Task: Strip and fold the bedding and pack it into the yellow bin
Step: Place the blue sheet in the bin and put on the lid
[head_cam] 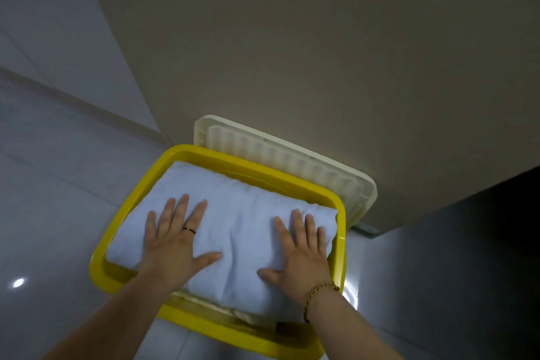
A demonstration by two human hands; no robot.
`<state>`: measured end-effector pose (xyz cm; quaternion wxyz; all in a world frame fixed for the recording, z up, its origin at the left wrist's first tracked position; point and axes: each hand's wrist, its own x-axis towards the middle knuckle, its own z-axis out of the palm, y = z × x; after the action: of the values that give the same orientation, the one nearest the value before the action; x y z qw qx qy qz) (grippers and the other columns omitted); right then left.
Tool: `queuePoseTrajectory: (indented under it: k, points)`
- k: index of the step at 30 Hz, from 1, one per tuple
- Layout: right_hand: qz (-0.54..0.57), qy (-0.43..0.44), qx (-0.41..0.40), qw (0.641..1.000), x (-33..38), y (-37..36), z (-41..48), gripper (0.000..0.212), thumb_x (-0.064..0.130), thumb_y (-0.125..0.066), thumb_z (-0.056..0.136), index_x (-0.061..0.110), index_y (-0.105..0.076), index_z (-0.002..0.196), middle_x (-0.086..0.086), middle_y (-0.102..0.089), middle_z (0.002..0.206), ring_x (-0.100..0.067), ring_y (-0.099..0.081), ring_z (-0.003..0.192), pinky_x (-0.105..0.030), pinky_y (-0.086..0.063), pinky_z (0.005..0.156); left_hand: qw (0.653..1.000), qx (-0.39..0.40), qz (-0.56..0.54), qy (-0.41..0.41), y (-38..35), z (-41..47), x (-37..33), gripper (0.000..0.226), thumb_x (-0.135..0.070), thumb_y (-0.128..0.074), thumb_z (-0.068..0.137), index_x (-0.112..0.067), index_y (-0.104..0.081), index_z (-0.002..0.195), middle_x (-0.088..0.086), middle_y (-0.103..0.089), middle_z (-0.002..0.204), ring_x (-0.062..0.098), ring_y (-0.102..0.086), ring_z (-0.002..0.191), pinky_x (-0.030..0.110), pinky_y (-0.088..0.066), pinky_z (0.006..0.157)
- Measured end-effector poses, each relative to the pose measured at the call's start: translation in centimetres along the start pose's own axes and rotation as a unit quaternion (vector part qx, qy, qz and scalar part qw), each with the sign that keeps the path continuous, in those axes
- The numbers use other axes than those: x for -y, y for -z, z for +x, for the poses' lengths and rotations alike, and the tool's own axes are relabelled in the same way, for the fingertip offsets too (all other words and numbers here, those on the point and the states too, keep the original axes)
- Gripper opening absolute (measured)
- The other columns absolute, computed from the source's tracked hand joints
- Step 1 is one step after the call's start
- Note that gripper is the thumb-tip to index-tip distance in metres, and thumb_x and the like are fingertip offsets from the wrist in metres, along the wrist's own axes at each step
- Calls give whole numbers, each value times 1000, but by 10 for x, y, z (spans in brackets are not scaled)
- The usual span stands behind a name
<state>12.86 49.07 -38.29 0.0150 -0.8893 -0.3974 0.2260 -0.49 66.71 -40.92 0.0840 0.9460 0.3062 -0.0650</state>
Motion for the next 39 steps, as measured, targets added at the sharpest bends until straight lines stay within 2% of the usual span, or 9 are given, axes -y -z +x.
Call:
queuePoseTrajectory:
  k: [6, 8, 10, 14, 18, 21, 24, 26, 39]
  points:
    - [-10, -22, 113, 993, -8, -31, 17, 122, 73, 1, 33, 28, 17, 146, -7, 30, 151, -28, 29, 138, -46, 23, 108, 993, 111, 28, -1, -38, 12, 1, 91, -79, 0, 77, -21, -45, 131, 13, -60, 125, 26, -37, 117, 35, 8, 111]
    - [-1, -38, 144, 989, -13, -38, 29, 124, 74, 1, 32, 28, 17, 146, -7, 31, 151, -31, 27, 139, -48, 14, 112, 993, 116, 23, 28, -42, 25, 3, 117, -87, 18, 59, -20, -19, 147, 10, -26, 151, 21, -18, 132, 35, 15, 101]
    - [-2, -42, 166, 985, -16, -40, 38, 121, 78, -2, 37, 29, 16, 146, -7, 30, 151, -31, 25, 140, -49, 11, 113, 993, 105, 18, 41, -50, 29, 3, 129, -86, 37, 19, -21, 33, 130, -5, 30, 146, 18, 18, 141, 37, 32, 85]
    - [-17, -47, 192, 980, -10, -30, 41, 92, 68, -38, 82, 27, 14, 147, -7, 26, 153, -31, 21, 142, -47, 8, 115, 982, 186, 19, 25, -55, 33, 6, 131, -82, 39, 3, -20, 41, 118, -3, 31, 151, 19, 26, 140, 34, 47, 69]
    - [-3, -34, -61, 998, -12, 6, 39, 69, 42, -50, 86, 8, -29, 142, -19, -42, 139, -36, -43, 126, -47, -34, 103, 985, 172, -2, 21, -49, 31, 4, 145, -82, 38, 2, -26, 32, 136, -2, 29, 152, 19, 25, 141, 36, 37, 77]
    - [-1, -7, -299, 954, -34, 44, 37, 43, 35, -44, 68, 12, -51, 103, -10, -67, 81, -29, -67, 70, -33, -54, 63, 993, 112, 6, 25, -37, 24, 3, 140, -85, 38, 21, -23, 13, 144, 6, 7, 157, 24, 3, 145, 33, 44, 82]
    - [-51, -21, -317, 947, -49, 76, 38, 39, 26, -48, 70, 8, -59, 103, -13, -66, 88, -33, -66, 77, -35, -54, 66, 997, 72, 19, -29, -22, 8, -3, 95, -67, 3, 86, -8, -64, 117, 20, -63, 119, 36, -61, 109, 30, 21, 111]
    - [-69, -56, -226, 970, -50, 90, 43, 43, 18, -52, 85, 6, -49, 126, -15, -55, 121, -34, -54, 111, -36, -43, 91, 998, 50, 28, -16, -20, -7, -1, 65, -49, -26, 86, -5, -72, 101, 22, -68, 106, 36, -60, 105, 30, 14, 114]
    - [-106, -128, -151, 975, -34, 97, 61, 29, 11, -44, 93, 6, -51, 120, -14, -41, 130, -31, -34, 123, -35, -31, 96, 935, 67, -32, 346, 7, -51, 11, 69, -45, -25, 98, -14, 12, 147, 11, 21, 154, 29, 14, 143, 51, -11, 113]
